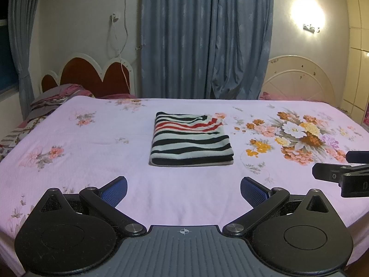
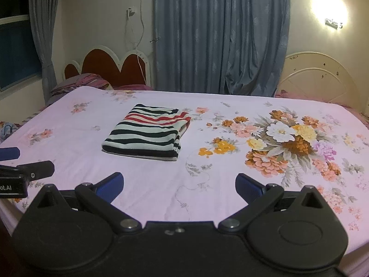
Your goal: Fold small clothes
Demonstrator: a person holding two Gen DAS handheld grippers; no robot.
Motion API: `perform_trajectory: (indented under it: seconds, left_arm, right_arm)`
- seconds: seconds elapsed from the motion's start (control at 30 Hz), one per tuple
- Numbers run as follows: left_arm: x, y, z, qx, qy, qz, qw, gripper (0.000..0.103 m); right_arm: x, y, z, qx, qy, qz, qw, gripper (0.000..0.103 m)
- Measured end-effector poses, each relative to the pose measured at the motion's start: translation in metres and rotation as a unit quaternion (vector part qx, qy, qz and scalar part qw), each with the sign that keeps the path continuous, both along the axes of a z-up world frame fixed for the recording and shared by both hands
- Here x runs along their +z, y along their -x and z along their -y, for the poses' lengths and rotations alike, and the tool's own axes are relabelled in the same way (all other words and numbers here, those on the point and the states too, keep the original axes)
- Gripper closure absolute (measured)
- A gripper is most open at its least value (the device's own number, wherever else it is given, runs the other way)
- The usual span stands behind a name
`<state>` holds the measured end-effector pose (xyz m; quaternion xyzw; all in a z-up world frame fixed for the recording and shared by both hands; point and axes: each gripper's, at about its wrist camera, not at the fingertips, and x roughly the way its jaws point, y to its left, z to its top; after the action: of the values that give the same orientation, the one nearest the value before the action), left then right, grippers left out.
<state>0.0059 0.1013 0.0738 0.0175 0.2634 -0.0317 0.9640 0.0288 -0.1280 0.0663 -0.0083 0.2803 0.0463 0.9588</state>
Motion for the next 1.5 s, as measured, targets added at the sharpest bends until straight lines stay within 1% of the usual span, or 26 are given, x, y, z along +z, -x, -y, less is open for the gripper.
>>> perform_trajectory:
  seconds: [1.5]
  left_arm:
    - [0.0025,-0.0092,-0.0037,-0.003,0.001,0.005,1.0000,0.000]
  right_arm:
    - [0.0019,-0.0058,-0.0051,0.006,0.007,-0.001,1.000,0.001]
